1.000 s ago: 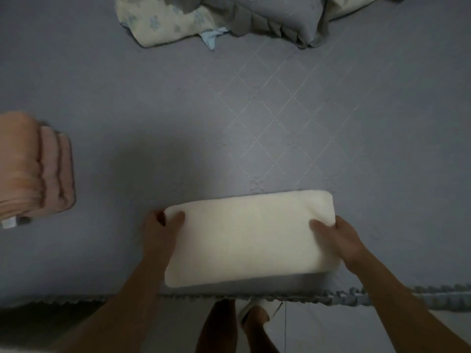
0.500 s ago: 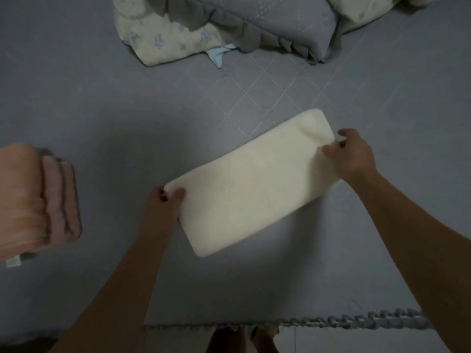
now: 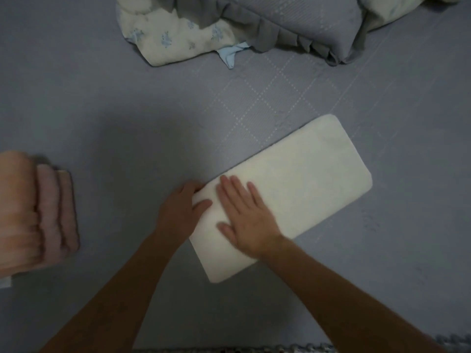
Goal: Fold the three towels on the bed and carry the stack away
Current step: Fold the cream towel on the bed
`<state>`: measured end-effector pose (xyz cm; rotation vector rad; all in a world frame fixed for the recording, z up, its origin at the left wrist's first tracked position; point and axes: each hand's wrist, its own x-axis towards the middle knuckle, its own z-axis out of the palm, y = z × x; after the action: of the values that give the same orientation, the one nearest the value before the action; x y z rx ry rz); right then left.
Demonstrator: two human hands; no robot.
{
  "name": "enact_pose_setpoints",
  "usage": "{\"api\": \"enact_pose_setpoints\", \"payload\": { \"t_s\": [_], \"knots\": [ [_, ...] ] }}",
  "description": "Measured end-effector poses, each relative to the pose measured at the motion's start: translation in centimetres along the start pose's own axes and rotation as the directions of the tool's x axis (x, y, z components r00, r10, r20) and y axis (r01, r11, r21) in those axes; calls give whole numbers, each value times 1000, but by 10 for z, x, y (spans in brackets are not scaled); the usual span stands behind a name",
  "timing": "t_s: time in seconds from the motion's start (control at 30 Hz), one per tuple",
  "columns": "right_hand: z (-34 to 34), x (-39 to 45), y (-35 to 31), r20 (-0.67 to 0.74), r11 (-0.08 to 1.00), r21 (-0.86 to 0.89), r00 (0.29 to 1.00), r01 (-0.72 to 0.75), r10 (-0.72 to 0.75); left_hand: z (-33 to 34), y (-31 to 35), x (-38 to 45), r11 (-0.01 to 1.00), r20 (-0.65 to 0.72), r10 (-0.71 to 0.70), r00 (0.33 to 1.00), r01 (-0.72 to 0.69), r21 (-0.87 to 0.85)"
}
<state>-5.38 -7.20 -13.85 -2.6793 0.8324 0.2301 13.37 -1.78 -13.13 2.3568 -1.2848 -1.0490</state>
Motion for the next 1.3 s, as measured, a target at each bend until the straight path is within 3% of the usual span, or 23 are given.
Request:
{"api": "enact_pose_setpoints", "payload": {
  "t_s": [0.17, 0.23, 0.3, 0.4, 0.47, 0.5, 0.53, 0.6, 0.67, 0.73, 0.8, 0.9, 1.03, 1.1, 1.2, 1.3],
  "knots": [
    [-20, -13, 139, -56, 963, -162, 976, -216, 209, 9, -7, 14, 998, -25, -57, 998, 56, -2],
    [-34, -25, 185, -40, 912, -148, 924, -381, 380, 9, -5, 15, 997, -17, -70, 997, 70, -34],
    [-46, -36, 212, -48, 803, -80, 807, -590, 588, 7, -4, 13, 994, 19, -89, 996, 90, -57],
    [-53, -64, 203, -135, 563, 171, 547, -809, 826, 1, -4, 4, 987, 131, -139, 982, 149, -65],
    [-43, -89, 171, -97, 346, 450, 340, -823, 935, -3, -5, -6, 982, 234, -162, 959, 180, -56],
    [-38, -99, 147, 17, 223, 589, 287, -777, 958, -3, -6, -14, 978, 283, -169, 944, 196, -68],
    [-32, -108, 119, 191, 85, 690, 294, -719, 937, -2, -8, -22, 972, 324, -177, 929, 216, -89],
    [-19, -125, 62, 503, -145, 742, 400, -654, 766, 4, -11, -43, 941, 392, -209, 896, 293, -170],
    [-5, -145, 11, 642, -214, 717, 510, -663, 573, 16, -12, -69, 852, 451, -226, 863, 400, -338],
    [6, -162, -27, 706, -312, 699, 553, -643, 442, 33, -13, -100, 727, 511, -240, 825, 502, -469],
    [13, -183, -48, 737, -413, 674, 528, -612, 421, 56, -12, -135, 642, 533, -238, 812, 543, -542],
    [12, -220, -58, 733, -466, 679, 494, -567, 468, 86, -8, -189, 551, 475, -346, 809, 585, -595],
    [-8, -277, -55, 715, -404, 690, 477, -601, 511, 101, 9, -258, 408, 414, -505, 757, 632, -659],
    [-26, -300, -53, 698, -372, 706, 504, -603, 508, 96, 23, -282, 333, 402, -535, 743, 623, -708],
    [-62, -314, -43, 654, -410, 756, 616, -510, 440, 75, 45, -295, 399, 271, -458, 846, 469, -788],
    [-92, -299, -21, 627, -490, 756, 696, -434, 350, 47, 70, -281, 409, 182, -230, 956, 264, -873]
  ]
}}
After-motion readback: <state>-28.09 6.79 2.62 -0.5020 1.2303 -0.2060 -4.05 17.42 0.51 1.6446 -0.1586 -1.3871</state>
